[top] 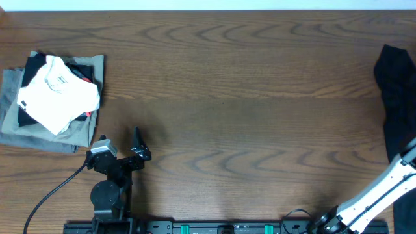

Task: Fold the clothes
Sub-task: 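Grasp the black t-shirt at the right edge with the right gripper, then drag the black t-shirt leftward to the table center and release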

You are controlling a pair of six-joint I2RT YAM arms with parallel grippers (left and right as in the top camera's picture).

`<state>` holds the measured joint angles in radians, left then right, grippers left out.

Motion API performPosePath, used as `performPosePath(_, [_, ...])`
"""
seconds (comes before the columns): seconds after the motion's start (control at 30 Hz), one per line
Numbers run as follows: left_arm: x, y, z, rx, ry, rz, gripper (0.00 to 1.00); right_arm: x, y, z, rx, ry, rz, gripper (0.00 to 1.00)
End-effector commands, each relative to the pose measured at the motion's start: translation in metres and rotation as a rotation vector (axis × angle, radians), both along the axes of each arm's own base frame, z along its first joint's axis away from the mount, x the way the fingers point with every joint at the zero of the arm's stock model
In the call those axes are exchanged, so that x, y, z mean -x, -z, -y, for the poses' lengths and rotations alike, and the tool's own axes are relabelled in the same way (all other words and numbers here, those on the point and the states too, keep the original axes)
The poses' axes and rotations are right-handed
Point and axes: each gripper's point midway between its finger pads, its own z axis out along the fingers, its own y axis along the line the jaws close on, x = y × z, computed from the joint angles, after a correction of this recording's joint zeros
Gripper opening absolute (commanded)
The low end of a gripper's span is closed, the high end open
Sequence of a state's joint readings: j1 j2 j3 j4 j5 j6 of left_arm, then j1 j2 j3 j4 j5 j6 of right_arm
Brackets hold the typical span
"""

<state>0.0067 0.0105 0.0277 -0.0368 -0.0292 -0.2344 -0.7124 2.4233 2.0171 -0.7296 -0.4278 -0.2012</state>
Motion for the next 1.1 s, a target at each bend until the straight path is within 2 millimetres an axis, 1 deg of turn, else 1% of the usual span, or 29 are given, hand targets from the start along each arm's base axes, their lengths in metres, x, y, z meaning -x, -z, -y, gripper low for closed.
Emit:
performPosePath(0.0, [0.001, 0.018, -0.003, -0.016, -0.011, -0.053, 0.98, -0.039, -0.01, -0.063, -0.086, -0.097, 0.045, 0.01])
performPosePath(0.07, [0.001, 0.019, -0.003, -0.016, -0.011, -0.054, 0.98, -0.051, -0.01, -0.093, -0.102, -0.138, 0.035, 0.01])
performPosePath(0.1, [0.001, 0.019, -0.003, -0.016, -0.011, -0.054, 0.98, -0.059, -0.009, -0.115, -0.115, -0.166, 0.026, 0.01])
performPosePath(0.17, [0.001, 0.018, -0.003, -0.016, -0.011, -0.053, 0.98, -0.069, -0.009, -0.146, -0.132, -0.199, 0.017, 0.01])
performPosePath(0.3, [0.001, 0.019, -0.003, -0.016, -0.011, -0.054, 0.98, -0.086, -0.009, -0.217, -0.167, -0.275, -0.004, 0.01])
performPosePath(0.43, [0.001, 0.018, -0.003, -0.016, -0.011, -0.053, 0.98, -0.096, -0.01, -0.29, -0.186, -0.371, -0.019, 0.01])
performPosePath(0.53, [0.001, 0.018, -0.003, -0.016, -0.011, -0.053, 0.98, -0.099, -0.011, -0.347, -0.2, -0.443, -0.024, 0.01])
performPosePath(0.57, [0.001, 0.018, -0.003, -0.016, -0.011, -0.053, 0.98, -0.099, -0.012, -0.363, -0.205, -0.46, -0.025, 0.01])
performPosePath(0.7, [0.001, 0.018, -0.003, -0.016, -0.011, -0.053, 0.98, -0.094, -0.015, -0.436, -0.224, -0.548, -0.024, 0.01])
performPosePath(0.83, [0.001, 0.018, -0.003, -0.016, -0.011, -0.053, 0.98, -0.082, -0.019, -0.507, -0.245, -0.633, -0.017, 0.01])
performPosePath(0.93, [0.001, 0.018, -0.003, -0.016, -0.011, -0.053, 0.98, -0.065, -0.022, -0.562, -0.26, -0.707, -0.015, 0.01])
performPosePath(1.07, [0.001, 0.018, -0.003, -0.016, -0.011, -0.053, 0.98, -0.036, -0.026, -0.629, -0.267, -0.823, -0.007, 0.01])
